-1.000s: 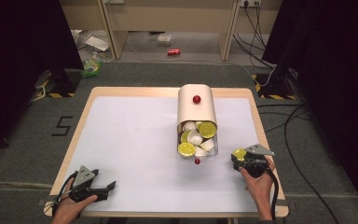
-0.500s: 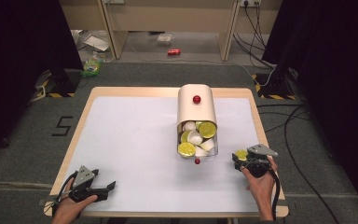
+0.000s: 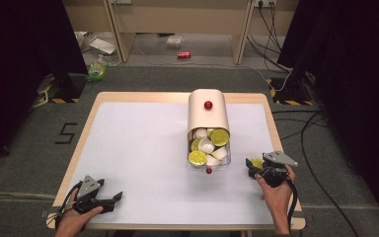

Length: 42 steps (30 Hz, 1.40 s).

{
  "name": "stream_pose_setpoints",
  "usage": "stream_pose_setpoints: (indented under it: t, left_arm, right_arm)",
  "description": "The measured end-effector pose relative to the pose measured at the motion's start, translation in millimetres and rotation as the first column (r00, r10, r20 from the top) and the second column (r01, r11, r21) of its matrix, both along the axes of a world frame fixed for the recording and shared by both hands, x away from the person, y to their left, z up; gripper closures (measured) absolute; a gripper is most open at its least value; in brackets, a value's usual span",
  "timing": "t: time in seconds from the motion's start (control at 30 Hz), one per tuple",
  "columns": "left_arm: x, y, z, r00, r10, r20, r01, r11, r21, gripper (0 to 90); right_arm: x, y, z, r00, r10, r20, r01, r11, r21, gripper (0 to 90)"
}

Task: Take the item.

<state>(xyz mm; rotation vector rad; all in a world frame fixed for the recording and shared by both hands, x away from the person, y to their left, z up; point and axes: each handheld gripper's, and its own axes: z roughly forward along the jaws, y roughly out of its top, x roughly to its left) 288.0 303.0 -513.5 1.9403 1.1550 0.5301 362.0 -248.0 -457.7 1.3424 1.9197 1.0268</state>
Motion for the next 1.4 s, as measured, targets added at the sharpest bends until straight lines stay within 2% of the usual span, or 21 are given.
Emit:
stream_pose_setpoints:
  t: [0.43, 1.03, 1.4]
  left_arm:
    - [0.0, 0.0, 0.1, 1.0, 0.0, -0.001, 0.0, 1.0, 0.0, 13.3]
    - [0.0, 0.0, 0.0, 1.0, 0.0, 0.0, 0.0, 1.0, 0.0, 13.3]
    - [-0.1, 0.0, 0.1, 1.0, 0.0, -0.001, 0.0, 1.0, 0.0, 13.3]
  right_arm:
    - [-3.0, 3.3, 9.1, 0.9993, 0.004, 0.036, -0.004, 1.0, 0.009, 32.2]
    - [-16.3, 7.3, 34.6, 0.9936, 0.019, 0.111, -0.024, 0.999, 0.047, 32.0]
    - [-24.4, 9.8, 41.7, 0.991, 0.029, 0.131, -0.035, 0.998, 0.049, 31.9]
